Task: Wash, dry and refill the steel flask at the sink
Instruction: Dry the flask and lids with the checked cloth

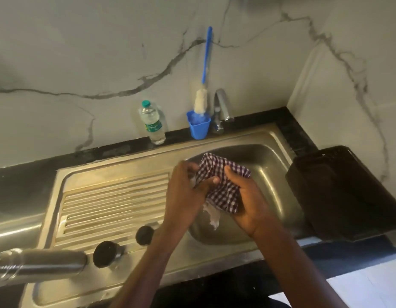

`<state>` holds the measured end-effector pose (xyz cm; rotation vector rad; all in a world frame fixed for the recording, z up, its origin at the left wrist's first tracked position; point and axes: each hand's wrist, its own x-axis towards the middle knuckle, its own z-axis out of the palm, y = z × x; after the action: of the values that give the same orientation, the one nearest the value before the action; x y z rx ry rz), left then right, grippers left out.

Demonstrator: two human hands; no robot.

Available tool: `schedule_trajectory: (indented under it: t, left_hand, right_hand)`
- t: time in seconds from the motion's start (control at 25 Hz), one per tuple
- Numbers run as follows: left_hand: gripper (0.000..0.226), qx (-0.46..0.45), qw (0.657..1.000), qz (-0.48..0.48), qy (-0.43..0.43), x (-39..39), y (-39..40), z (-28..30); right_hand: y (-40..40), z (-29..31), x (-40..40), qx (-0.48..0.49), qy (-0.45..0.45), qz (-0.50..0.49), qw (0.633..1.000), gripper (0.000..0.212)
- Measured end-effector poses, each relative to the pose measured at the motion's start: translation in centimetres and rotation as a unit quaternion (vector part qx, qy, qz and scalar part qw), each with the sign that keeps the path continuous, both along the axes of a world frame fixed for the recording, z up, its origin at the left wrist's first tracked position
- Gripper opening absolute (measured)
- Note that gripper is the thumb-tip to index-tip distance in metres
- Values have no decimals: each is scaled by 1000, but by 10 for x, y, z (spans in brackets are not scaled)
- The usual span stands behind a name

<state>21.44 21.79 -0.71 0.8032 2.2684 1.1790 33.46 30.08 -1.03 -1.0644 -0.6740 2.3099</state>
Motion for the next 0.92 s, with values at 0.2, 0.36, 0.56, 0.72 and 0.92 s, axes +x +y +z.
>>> schedule_trajectory:
  t: [0.2, 0.36, 0.56, 0.72, 0.92]
  left_hand:
    - [2, 56, 978, -45, -195, 37, 57, 7]
    - [13, 81, 906, -77, -409, 79, 109, 5]
    - [40, 59, 915, -162, -365, 141, 177, -5]
    - [46, 18, 951, -230, -208, 182, 229, -1]
    - [42, -59, 948, -313, 12, 208, 263, -30]
  right_hand:
    - [41, 12, 65, 68, 9, -31, 997, 31]
    - [89, 12, 131, 247, -179, -87, 948, 19]
    - [127, 11, 202, 248, -169, -129, 945, 30]
    - [154, 1, 237, 413, -416, -138, 799, 46]
    - [167, -43, 251, 398, -515, -75, 755, 30]
